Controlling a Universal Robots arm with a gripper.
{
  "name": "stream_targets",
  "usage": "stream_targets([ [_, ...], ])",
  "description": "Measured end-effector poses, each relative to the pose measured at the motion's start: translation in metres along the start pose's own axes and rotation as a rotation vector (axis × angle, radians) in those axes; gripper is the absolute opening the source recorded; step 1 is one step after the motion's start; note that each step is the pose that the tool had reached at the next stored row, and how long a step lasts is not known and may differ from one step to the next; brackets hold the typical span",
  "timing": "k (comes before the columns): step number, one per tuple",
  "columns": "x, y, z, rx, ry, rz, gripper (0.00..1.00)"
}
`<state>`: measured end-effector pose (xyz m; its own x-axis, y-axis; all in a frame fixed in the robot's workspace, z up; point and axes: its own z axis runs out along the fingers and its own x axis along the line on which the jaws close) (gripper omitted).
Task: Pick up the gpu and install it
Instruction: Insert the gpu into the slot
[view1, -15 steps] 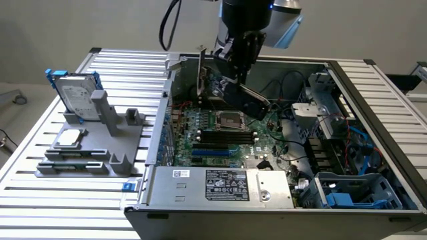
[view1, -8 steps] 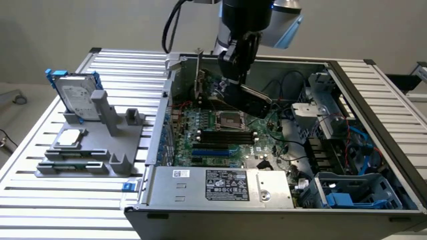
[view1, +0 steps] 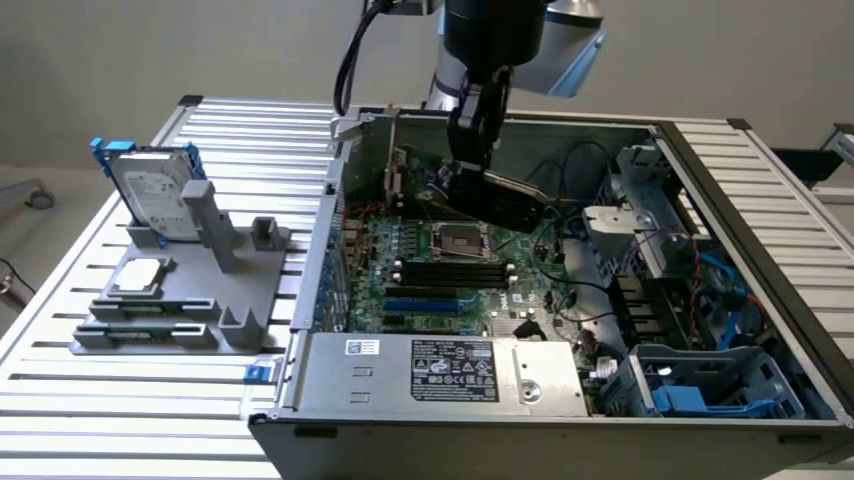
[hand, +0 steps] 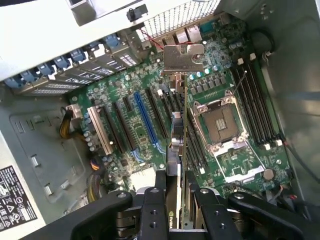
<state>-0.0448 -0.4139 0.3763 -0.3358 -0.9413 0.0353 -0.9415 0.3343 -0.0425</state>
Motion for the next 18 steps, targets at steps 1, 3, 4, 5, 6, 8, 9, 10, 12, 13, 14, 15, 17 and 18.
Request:
stream_targets([
  [1,0.0,0.0,0.0004,0.0006,-0.0008,-0.017,0.26],
  [3,0.0,0.0001,0.0012,0.0019,-0.0023,-0.054,0.26],
  [4,0.0,0.0001,0.0016,0.0026,-0.0031,-0.072,0.26],
  [5,0.0,0.0001,0.0021,0.0032,-0.0039,-0.09,0.26],
  [6,0.0,0.0001,0.0026,0.0039,-0.0046,-0.108,0.26],
  [8,0.0,0.0002,0.0037,0.0051,-0.0062,-0.144,0.26],
  [9,0.0,0.0002,0.0042,0.0057,-0.0069,-0.162,0.26],
  [10,0.0,0.0002,0.005,0.0064,-0.0077,-0.181,0.26],
  [12,0.0,0.0003,0.0066,0.0077,-0.0092,-0.218,0.26],
  [13,0.0,0.0003,0.0075,0.0083,-0.0101,-0.236,0.26],
  [14,0.0,0.0003,0.0083,0.009,-0.0108,-0.254,0.26],
  [15,0.0,0.0004,0.0092,0.0096,-0.0116,-0.272,0.26],
  [17,0.0,0.0005,0.0108,0.0108,-0.0129,-0.306,0.26],
  [18,0.0,0.0005,0.0119,0.0113,-0.0136,-0.32,0.26],
])
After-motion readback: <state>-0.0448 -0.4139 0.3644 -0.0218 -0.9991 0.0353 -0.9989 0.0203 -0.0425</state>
